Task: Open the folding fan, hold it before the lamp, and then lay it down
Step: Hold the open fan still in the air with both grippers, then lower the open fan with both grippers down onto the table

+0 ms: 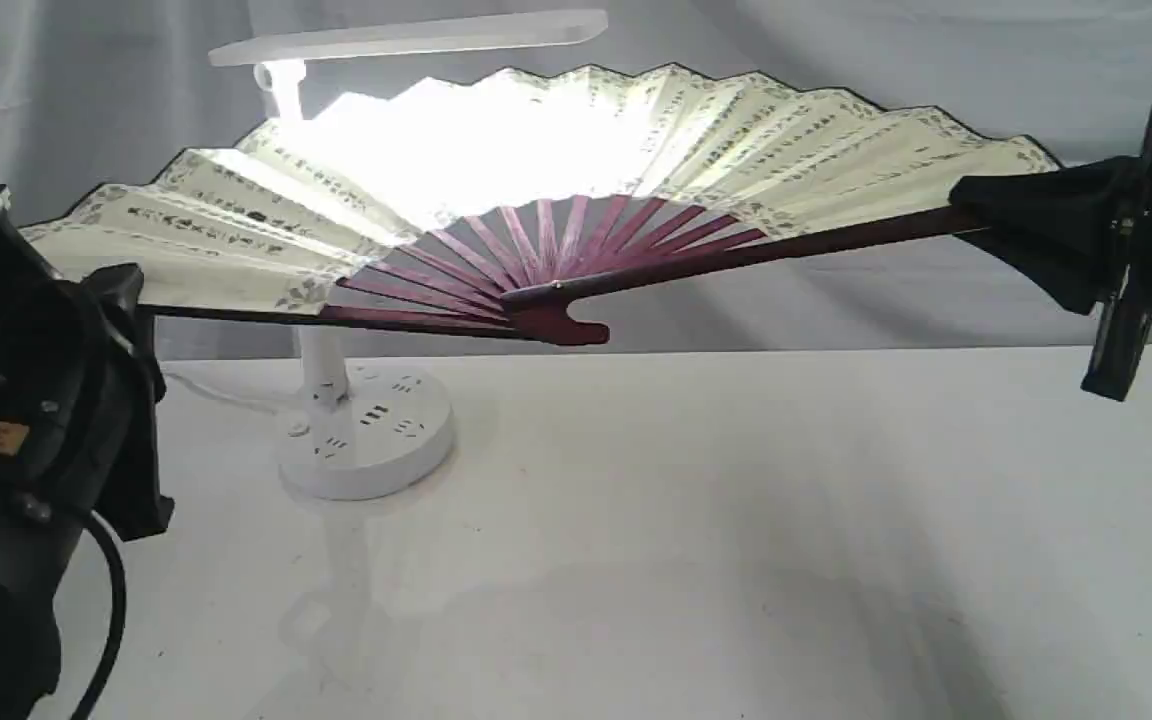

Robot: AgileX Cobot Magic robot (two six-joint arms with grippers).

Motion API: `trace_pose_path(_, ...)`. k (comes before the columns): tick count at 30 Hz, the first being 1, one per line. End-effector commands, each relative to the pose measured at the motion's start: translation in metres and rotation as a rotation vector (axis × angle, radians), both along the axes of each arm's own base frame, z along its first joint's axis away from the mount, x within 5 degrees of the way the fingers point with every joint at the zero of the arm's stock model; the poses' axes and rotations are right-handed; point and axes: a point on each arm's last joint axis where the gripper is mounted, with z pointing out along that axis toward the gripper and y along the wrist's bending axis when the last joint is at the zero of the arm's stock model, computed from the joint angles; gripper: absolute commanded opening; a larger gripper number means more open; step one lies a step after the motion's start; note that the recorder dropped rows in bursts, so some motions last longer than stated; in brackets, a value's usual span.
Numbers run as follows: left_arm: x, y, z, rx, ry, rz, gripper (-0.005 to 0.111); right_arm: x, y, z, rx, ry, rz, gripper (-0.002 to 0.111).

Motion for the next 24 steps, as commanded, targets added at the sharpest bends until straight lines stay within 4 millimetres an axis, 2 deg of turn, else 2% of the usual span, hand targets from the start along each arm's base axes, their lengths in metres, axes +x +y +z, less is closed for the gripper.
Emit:
trace_pose_path(1,-0.01,0.013,0.003,-0.096,-0.042,0.127,0.0,0.001,-0.006,-0.005,-0.083,0.011,-0.042,0.0)
trace_pose_path(6,-0.016,0.009,-0.006,-0.107,0.009,0.119,0.0,-0.002,-0.005,-0.012,-0.092,0.041,-0.049,0.0)
trace_pose_path(14,-0.02,0.005,-0.019,-0.092,0.106,0.05,0.0,-0.015,0.0,-0.041,-0.095,0.127,-0.064,0.0)
trace_pose_path(24,-0.019,0.002,-0.022,-0.022,0.145,0.014,0.0,-0.023,0.002,-0.052,-0.114,0.161,-0.051,0.0)
